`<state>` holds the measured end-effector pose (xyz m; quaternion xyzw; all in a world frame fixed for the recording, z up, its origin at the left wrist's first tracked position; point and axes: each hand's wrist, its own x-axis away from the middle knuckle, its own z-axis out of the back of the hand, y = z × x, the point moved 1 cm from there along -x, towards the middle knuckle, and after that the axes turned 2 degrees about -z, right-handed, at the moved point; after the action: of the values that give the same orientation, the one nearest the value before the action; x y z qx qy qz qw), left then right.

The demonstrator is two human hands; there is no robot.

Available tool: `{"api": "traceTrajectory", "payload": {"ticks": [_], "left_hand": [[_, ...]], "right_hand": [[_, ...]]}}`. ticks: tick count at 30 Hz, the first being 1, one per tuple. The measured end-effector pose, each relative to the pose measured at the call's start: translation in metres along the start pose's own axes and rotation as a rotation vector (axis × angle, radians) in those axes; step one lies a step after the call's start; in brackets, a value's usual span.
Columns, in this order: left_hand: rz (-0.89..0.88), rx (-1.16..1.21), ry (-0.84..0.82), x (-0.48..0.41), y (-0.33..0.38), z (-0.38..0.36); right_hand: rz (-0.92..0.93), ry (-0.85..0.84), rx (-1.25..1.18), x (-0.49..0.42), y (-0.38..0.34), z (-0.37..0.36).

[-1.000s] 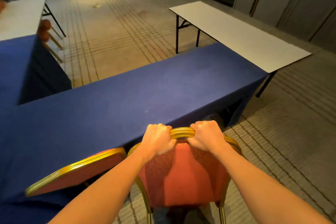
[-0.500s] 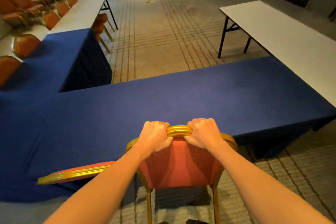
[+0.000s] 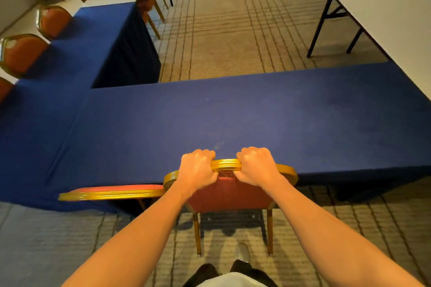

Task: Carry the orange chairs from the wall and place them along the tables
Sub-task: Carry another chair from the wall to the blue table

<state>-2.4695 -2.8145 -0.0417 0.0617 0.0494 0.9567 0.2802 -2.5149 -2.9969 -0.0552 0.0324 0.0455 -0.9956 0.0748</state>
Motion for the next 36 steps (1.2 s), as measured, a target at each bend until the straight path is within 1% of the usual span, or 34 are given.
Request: {"api": "traceTrajectory", "payload": {"ticks": [3,8,14,19,22,26,30,33,36], "left_hand": [[-0.007,0.032,0.001,-0.004,-0.002,-0.001],[-0.040,0.098,0.014,0.006,0.001,-0.013],[-0.067,0.163,-0.044,0.063,0.006,-0.045],[-0.046,0.185,-0.180,0.120,0.021,-0.066],[-0.076,0.218,-0.256,0.154,0.033,-0.077],[-0.089,0.204,-0.376,0.201,0.049,-0.095],[-0.110,0.173,-0.530,0.238,0.062,-0.116],[-0.049,0.252,-0.557,0.256,0.067,-0.127],[0.027,0.222,-0.531,0.264,0.070,-0.135]], "right_hand": [[-0.071,-0.022,-0.024,-0.003,-0.002,0.004],[-0.115,-0.044,-0.072,0.011,-0.005,0.000],[-0.117,-0.120,-0.095,0.066,-0.034,-0.018],[-0.175,-0.197,-0.130,0.122,-0.059,-0.040],[-0.159,-0.227,-0.145,0.160,-0.069,-0.054],[-0.177,-0.358,-0.179,0.211,-0.090,-0.071],[-0.191,-0.435,-0.143,0.254,-0.106,-0.094],[-0.214,-0.405,-0.158,0.274,-0.118,-0.101],[-0.249,-0.341,-0.139,0.280,-0.123,-0.102]]}}
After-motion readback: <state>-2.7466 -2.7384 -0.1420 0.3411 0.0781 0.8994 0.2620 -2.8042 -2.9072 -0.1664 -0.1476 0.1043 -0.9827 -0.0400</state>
